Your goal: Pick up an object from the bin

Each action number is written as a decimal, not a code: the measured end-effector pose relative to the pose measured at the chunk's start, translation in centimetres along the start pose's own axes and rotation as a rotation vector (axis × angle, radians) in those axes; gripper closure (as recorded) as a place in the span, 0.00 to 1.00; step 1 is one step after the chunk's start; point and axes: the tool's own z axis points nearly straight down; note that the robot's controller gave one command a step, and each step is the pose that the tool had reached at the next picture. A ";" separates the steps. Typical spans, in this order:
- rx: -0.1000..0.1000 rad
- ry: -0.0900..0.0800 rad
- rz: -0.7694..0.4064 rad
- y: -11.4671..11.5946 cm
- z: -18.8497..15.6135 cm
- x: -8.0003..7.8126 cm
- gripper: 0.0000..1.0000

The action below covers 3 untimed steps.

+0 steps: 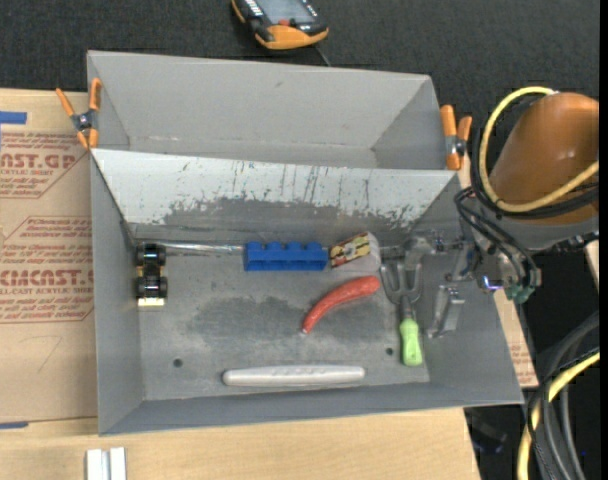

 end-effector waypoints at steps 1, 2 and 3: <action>-0.002 0.011 -0.144 3.0 14.7 -6.3 0.00; 0.004 -0.012 -0.225 6.4 5.8 -6.6 0.00; -0.003 0.021 -0.106 5.3 11.6 -4.7 0.00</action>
Offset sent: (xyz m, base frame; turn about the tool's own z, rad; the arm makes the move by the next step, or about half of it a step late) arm 0.0657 0.0634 -0.0580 -0.2256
